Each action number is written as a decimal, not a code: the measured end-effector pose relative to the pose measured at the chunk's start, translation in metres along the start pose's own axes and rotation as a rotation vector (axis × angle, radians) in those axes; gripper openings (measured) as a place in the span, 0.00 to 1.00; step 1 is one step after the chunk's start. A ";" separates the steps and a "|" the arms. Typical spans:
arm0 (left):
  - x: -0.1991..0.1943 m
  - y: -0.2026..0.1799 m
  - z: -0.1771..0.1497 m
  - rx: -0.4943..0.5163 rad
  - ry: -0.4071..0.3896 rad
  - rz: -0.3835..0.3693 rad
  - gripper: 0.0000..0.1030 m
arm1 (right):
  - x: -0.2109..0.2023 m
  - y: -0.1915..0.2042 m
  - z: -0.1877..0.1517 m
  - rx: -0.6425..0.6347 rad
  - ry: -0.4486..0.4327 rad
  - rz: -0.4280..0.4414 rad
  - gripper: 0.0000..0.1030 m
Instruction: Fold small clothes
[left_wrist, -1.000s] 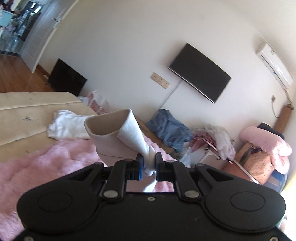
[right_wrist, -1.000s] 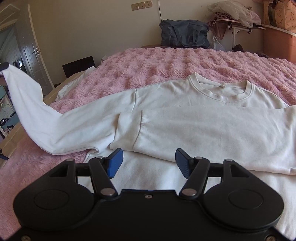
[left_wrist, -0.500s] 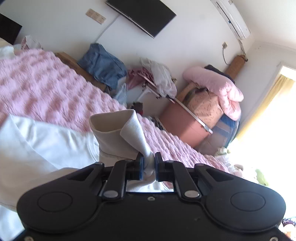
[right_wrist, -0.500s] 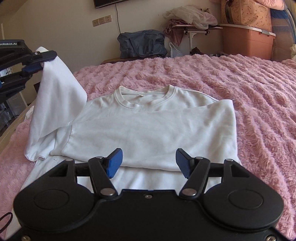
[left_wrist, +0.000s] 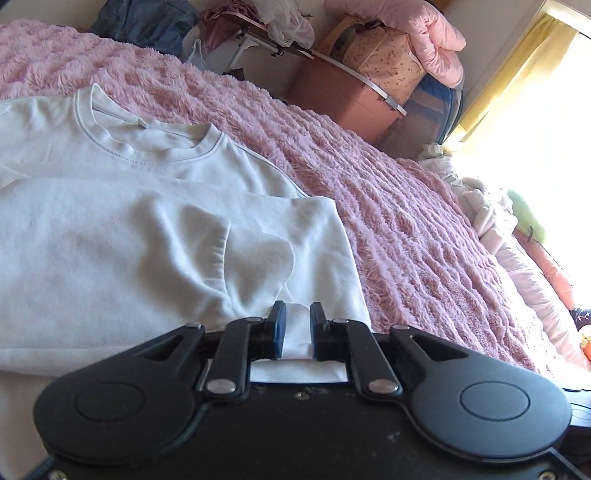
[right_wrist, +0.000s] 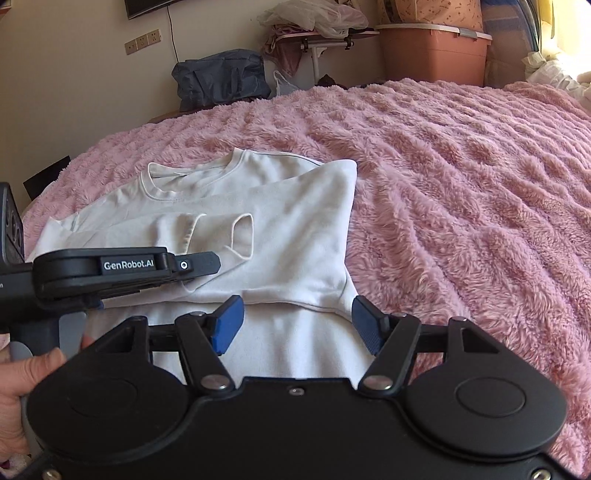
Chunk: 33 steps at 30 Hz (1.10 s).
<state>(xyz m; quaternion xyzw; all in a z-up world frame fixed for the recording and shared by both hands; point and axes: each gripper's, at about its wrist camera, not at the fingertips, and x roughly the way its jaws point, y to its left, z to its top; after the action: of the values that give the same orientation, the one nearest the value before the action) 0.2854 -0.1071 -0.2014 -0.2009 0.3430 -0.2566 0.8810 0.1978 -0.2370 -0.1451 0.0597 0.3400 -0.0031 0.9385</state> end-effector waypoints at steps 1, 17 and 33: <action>-0.012 -0.002 0.005 0.014 -0.019 -0.005 0.24 | 0.002 -0.001 0.001 0.008 -0.003 0.005 0.64; -0.184 0.109 0.052 -0.014 -0.205 0.379 0.31 | 0.090 0.015 0.048 0.156 -0.004 0.232 0.42; -0.200 0.142 0.038 -0.125 -0.219 0.400 0.32 | 0.063 0.005 0.079 0.186 -0.127 0.205 0.04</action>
<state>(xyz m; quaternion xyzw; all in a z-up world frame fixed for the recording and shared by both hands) 0.2306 0.1290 -0.1500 -0.2096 0.2934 -0.0318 0.9322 0.2968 -0.2391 -0.1245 0.1805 0.2703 0.0578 0.9439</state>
